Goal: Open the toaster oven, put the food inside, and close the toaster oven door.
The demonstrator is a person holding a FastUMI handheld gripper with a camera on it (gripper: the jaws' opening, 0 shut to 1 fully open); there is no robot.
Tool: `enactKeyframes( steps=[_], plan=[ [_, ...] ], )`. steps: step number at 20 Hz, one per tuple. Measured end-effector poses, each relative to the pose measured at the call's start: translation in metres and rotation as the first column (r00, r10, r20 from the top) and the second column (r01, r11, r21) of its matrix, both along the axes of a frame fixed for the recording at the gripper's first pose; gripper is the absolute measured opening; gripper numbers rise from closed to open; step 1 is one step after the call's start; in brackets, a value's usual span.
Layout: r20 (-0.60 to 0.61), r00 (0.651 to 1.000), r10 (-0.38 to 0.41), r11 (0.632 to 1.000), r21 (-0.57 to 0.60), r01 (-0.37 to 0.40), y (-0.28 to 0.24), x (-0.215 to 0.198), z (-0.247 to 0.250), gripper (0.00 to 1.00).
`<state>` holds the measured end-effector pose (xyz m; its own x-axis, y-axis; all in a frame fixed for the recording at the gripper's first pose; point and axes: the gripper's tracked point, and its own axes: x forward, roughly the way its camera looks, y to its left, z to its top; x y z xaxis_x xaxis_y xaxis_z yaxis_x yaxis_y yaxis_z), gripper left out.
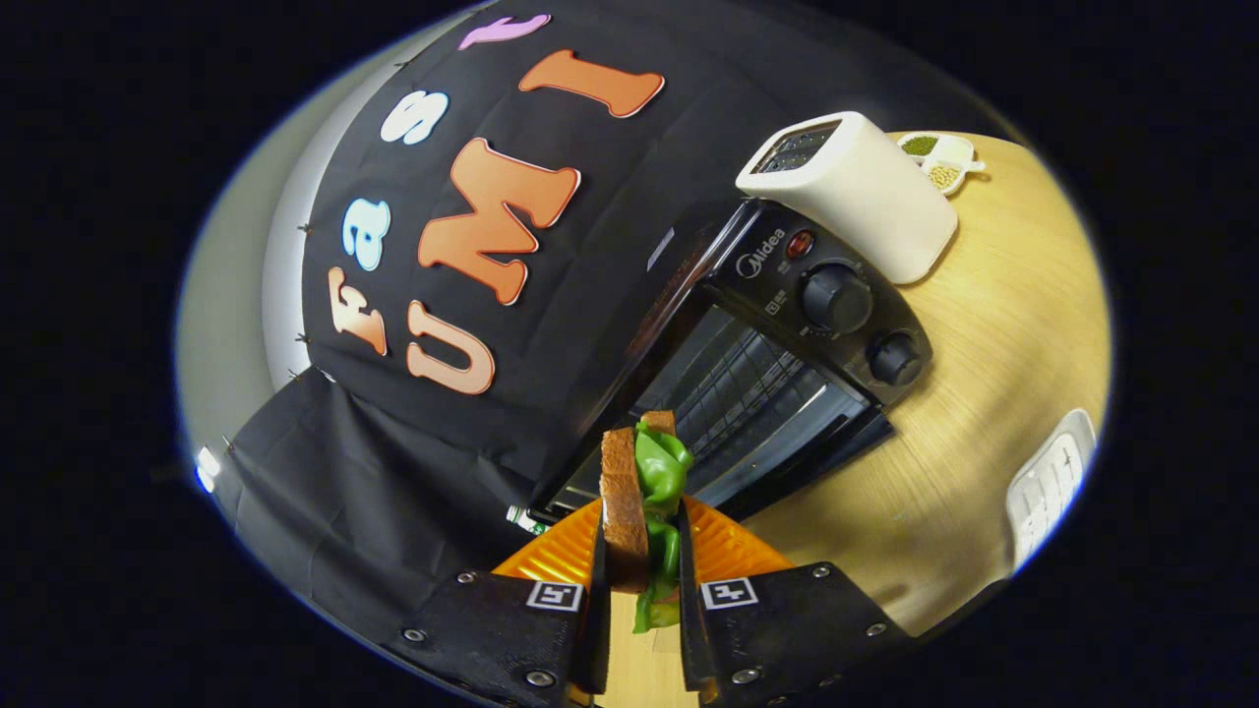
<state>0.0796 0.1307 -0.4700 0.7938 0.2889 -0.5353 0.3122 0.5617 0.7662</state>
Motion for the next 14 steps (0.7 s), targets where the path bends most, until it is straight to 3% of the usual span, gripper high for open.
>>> enactKeyframes(
  steps=[12, 14],
  plan=[
    [0.066, 0.982, -0.176, 0.984, -0.014, 0.177, -0.01, 0.058, -0.038, 0.29],
    [0.087, 0.975, -0.204, 0.975, -0.074, 0.211, -0.022, 0.068, -0.044, 0.29]
  ],
)
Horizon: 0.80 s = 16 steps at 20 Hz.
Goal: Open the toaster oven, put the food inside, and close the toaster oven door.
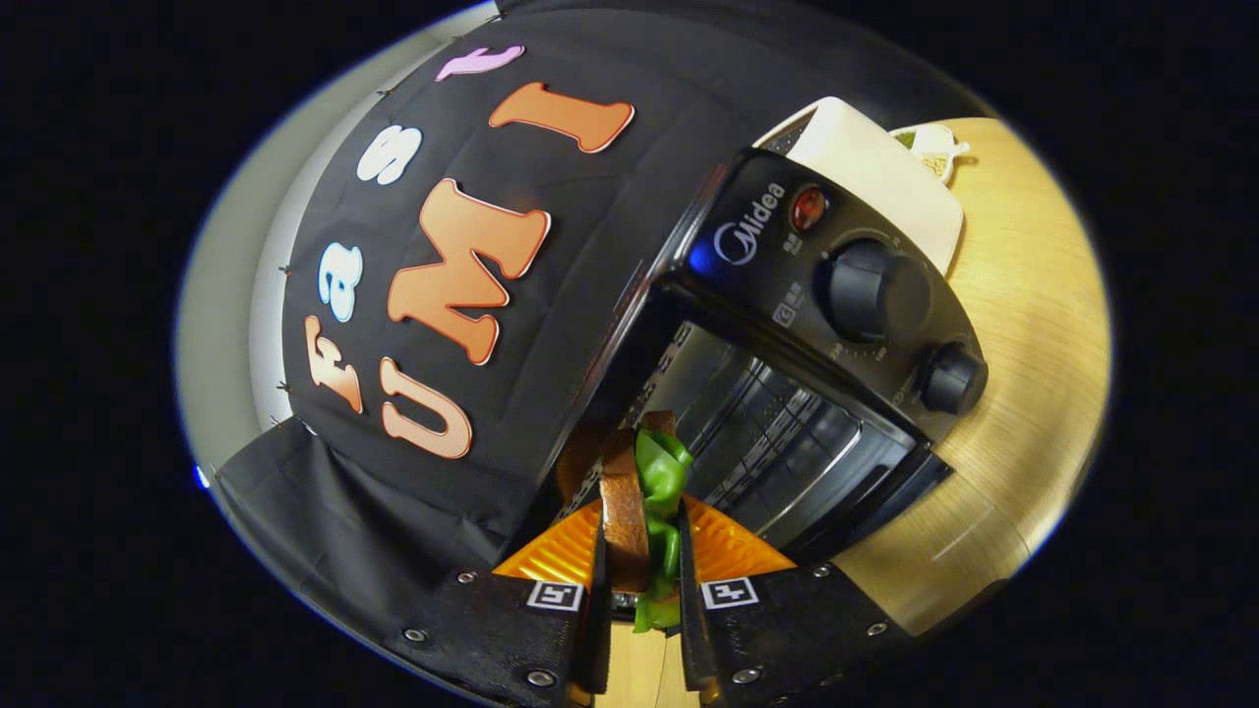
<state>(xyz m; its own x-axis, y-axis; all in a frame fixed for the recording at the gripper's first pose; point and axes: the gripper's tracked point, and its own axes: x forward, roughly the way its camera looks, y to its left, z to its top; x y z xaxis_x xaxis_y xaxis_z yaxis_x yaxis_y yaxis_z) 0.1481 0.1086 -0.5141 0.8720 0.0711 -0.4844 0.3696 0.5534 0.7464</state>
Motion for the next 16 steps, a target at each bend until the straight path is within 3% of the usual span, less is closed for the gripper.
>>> enactKeyframes(
  steps=[3, 7, 10, 13, 16],
  plan=[
    [0.01, 1.0, -0.016, 0.999, -0.052, 0.016, -0.004, 0.011, -0.005, 0.29],
    [-0.002, 1.0, 0.007, 0.963, -0.269, -0.008, -0.01, 0.013, -0.015, 0.34],
    [-0.061, 0.998, 0.028, 0.873, -0.484, -0.053, -0.023, 0.014, -0.025, 0.5],
    [-0.102, 0.993, 0.056, 0.812, -0.574, -0.104, -0.028, 0.005, -0.02, 0.64],
    [-0.186, 0.979, 0.088, 0.704, -0.683, -0.193, -0.038, -0.011, -0.02, 0.77]
  ],
)
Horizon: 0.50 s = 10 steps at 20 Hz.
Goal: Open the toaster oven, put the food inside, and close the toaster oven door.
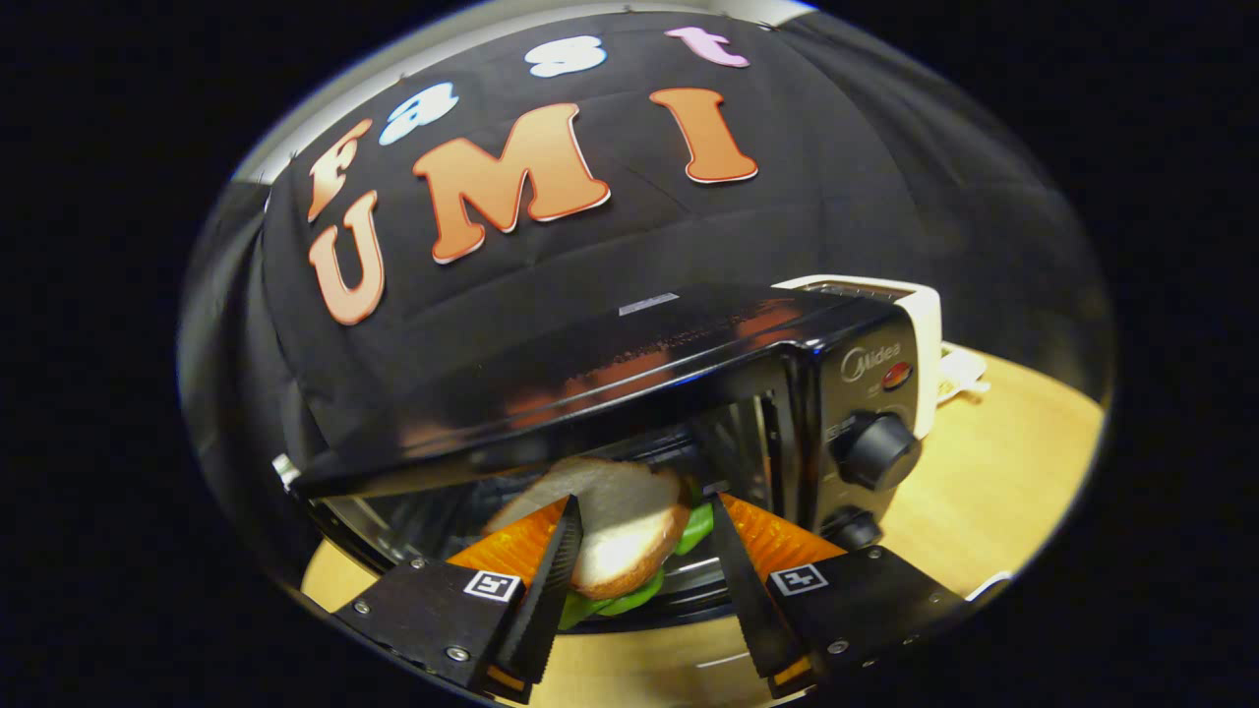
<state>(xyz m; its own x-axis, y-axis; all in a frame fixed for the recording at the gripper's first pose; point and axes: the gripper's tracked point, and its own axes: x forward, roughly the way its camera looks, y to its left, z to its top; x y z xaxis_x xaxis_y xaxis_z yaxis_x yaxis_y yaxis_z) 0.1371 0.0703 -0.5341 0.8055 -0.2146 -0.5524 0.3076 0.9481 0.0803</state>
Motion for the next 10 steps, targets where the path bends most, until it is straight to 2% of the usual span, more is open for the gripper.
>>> enactKeyframes(
  steps=[2, 4, 6, 10],
  plan=[
    [-0.017, 0.998, 0.065, 0.997, -0.046, -0.066, 0.002, -0.012, 0.012, 0.8],
    [-0.05, 0.991, 0.127, 0.989, -0.068, -0.13, 0.006, -0.032, 0.022, 0.88],
    [-0.07, 0.978, 0.197, 0.978, -0.054, -0.2, 0.017, -0.054, 0.037, 0.93],
    [-0.083, 0.944, 0.318, 0.947, -0.026, -0.321, 0.041, -0.097, 0.058, 0.96]
  ],
)
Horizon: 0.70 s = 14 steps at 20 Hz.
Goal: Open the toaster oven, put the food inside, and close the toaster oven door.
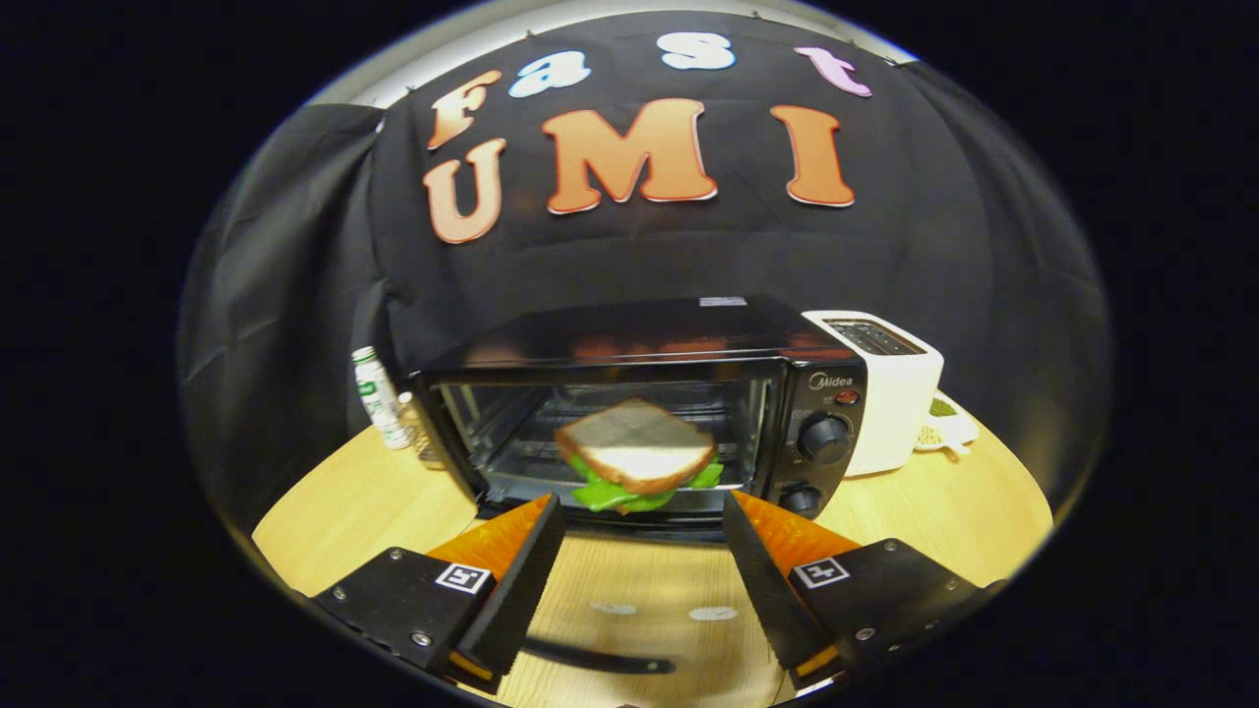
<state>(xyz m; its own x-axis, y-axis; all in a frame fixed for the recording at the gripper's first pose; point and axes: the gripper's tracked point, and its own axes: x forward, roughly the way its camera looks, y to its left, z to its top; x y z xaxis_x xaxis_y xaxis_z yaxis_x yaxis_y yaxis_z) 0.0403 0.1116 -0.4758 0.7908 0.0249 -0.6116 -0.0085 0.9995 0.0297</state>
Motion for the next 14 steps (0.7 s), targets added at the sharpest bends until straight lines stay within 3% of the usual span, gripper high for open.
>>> enactKeyframes(
  steps=[10, 14],
  plan=[
    [-0.187, 0.977, 0.103, 0.993, 0.075, -0.091, 0.019, -0.114, -0.036, 0.96],
    [-0.259, 0.959, 0.115, 0.992, 0.073, -0.099, 0.013, -0.135, -0.057, 0.96]
  ],
)
